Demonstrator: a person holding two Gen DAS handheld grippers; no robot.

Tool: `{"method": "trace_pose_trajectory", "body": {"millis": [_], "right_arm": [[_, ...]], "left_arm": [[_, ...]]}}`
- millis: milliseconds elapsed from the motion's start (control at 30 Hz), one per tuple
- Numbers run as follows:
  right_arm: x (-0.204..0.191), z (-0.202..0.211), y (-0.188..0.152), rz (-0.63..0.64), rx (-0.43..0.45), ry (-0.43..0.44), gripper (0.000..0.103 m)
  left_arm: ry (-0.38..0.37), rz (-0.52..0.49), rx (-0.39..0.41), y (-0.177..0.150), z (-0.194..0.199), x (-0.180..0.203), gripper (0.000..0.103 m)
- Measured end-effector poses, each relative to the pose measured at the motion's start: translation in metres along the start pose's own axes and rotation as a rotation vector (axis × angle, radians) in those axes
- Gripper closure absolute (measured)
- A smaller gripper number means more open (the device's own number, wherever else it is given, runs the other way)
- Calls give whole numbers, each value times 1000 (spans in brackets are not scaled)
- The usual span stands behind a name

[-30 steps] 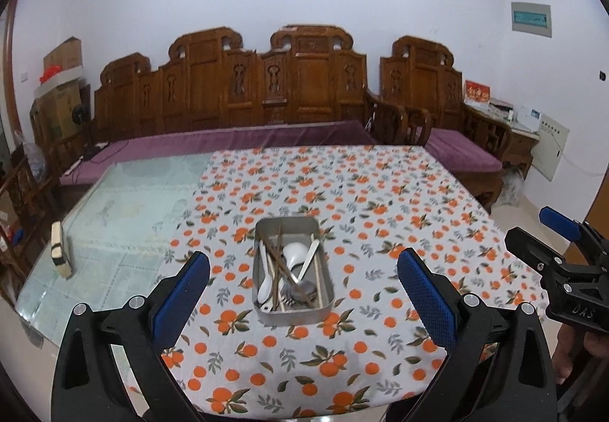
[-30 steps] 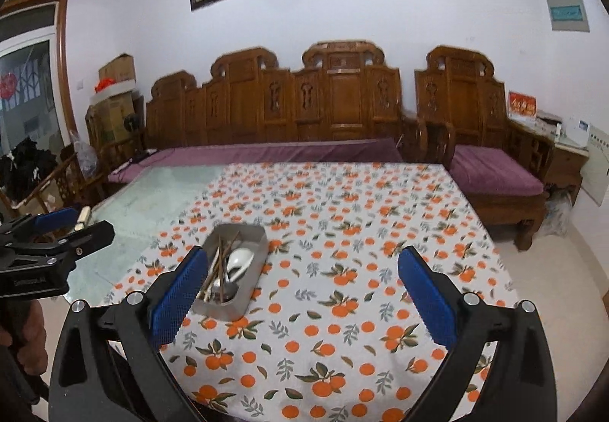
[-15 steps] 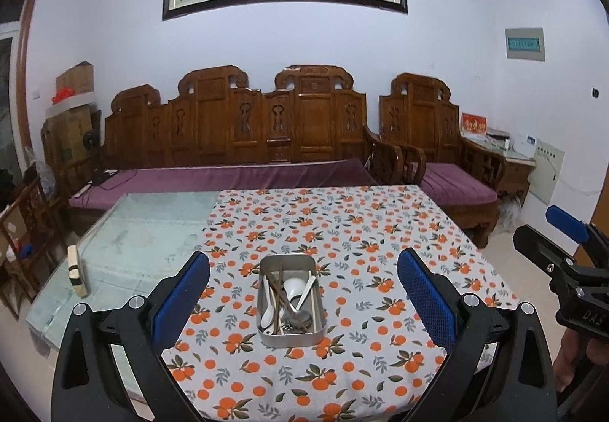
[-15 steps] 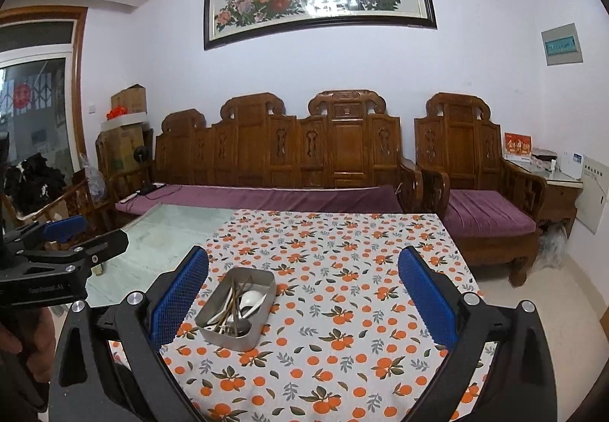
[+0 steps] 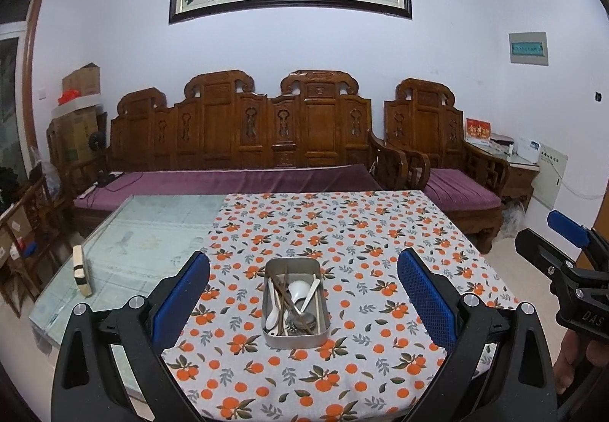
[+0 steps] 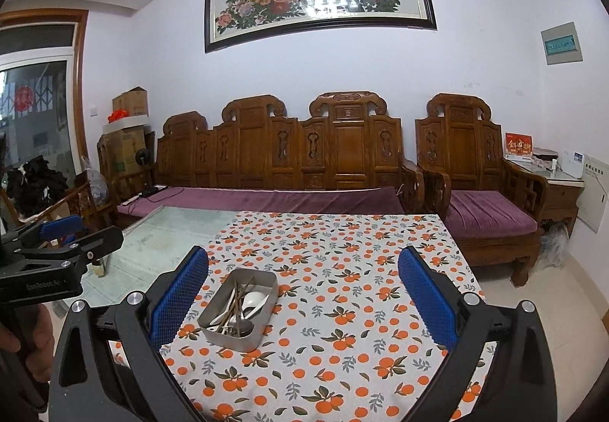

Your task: Organize utensils

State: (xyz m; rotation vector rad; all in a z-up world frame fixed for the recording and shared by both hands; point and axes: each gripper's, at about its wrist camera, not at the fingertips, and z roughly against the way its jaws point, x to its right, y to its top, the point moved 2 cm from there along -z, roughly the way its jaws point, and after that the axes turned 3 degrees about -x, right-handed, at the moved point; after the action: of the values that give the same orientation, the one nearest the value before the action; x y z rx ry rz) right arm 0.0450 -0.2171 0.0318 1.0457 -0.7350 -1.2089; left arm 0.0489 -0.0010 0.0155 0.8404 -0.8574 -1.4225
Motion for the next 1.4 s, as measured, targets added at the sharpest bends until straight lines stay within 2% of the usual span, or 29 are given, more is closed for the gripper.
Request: {"method": "trace_pose_trajectory", "body": {"millis": [1400], "right_arm": [[-1, -4, -5, 1, -5, -5, 3]], "left_arm": [[-7, 0, 2, -2, 2, 2, 8]]}}
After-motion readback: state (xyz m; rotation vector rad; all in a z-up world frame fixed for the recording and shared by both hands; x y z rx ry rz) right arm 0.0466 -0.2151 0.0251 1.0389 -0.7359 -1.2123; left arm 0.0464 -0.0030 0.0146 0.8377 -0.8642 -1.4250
